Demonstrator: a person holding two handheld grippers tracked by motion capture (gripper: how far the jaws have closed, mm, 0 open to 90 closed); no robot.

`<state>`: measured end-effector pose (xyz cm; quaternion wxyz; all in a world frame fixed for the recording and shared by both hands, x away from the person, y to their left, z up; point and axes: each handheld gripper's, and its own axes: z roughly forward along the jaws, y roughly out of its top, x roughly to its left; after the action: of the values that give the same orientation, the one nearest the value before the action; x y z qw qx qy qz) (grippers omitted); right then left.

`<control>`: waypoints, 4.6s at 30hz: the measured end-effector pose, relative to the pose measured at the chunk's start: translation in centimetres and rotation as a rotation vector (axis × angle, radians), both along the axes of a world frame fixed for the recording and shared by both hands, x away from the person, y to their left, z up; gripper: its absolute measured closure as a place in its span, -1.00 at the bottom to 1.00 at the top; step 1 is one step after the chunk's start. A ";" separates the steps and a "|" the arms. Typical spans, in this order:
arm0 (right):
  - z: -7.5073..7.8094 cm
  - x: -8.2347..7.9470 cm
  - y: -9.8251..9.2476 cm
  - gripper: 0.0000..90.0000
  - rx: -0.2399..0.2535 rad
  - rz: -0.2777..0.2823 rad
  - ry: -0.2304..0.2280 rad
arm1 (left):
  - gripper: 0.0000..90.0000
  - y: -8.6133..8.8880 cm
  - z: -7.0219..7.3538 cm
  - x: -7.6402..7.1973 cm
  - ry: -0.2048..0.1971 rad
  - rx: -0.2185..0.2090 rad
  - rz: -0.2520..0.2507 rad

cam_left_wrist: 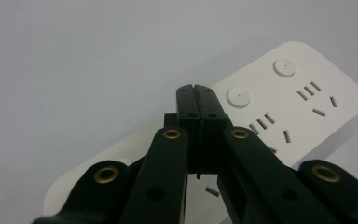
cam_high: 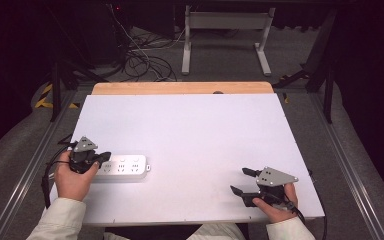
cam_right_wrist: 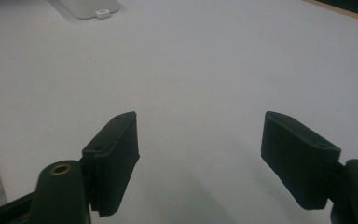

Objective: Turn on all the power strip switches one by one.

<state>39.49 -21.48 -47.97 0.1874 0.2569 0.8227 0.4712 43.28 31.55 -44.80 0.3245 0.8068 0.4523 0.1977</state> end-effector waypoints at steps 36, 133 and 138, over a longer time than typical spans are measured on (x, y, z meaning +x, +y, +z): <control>0.0 0.0 0.0 -0.38 0.001 0.002 -0.001 | 1.00 0.0 -0.9 0.6 0.022 0.012 0.013; -0.1 0.0 0.0 -0.40 -0.006 0.008 -0.001 | 1.00 -3.3 -1.5 0.4 -0.053 0.002 -0.081; -0.1 -0.1 0.0 -0.40 -0.004 0.009 -0.003 | 1.00 -3.1 -1.6 0.5 -0.048 -0.005 -0.081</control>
<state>39.43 -21.45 -48.03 0.1868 0.2521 0.8246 0.4708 43.79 28.42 -46.38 0.3449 0.8187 0.4119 0.2027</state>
